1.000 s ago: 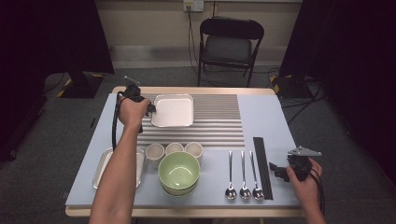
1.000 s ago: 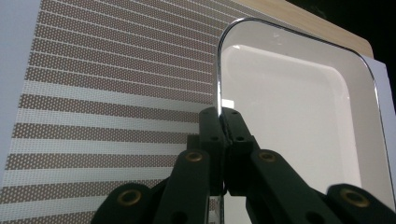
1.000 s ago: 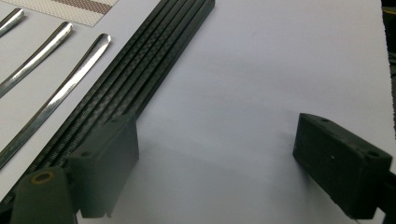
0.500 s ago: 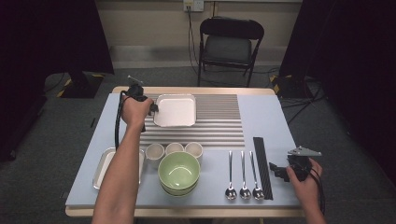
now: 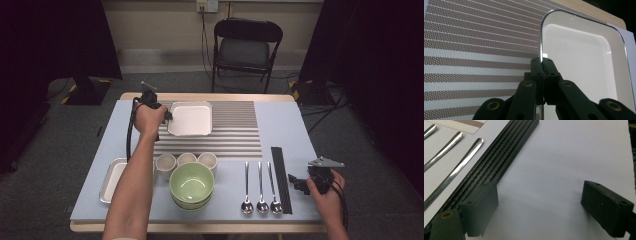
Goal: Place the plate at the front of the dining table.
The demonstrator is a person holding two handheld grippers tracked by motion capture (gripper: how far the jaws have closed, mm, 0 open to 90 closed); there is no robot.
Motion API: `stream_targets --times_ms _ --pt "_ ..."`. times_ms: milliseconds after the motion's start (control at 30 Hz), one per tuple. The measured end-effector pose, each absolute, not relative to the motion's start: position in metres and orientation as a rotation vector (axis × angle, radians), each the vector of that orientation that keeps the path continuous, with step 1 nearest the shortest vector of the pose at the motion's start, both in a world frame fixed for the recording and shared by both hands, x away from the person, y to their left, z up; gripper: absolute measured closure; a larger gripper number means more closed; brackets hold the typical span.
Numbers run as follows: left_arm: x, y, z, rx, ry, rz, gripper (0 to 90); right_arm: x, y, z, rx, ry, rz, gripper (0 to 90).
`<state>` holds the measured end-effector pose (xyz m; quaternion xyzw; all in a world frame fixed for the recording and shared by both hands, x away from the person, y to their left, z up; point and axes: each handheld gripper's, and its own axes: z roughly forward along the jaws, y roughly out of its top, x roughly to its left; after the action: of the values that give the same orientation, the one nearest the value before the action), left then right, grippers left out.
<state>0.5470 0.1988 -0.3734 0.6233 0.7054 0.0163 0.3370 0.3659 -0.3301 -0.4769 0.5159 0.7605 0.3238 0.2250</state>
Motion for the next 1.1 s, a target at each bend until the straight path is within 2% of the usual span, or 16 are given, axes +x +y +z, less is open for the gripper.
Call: stream_targets --times_ms 1100 --pt "0.556 0.190 -0.391 1.608 1.866 0.065 88.8 0.366 -0.330 -0.477 1.423 2.099 0.895 13.1"
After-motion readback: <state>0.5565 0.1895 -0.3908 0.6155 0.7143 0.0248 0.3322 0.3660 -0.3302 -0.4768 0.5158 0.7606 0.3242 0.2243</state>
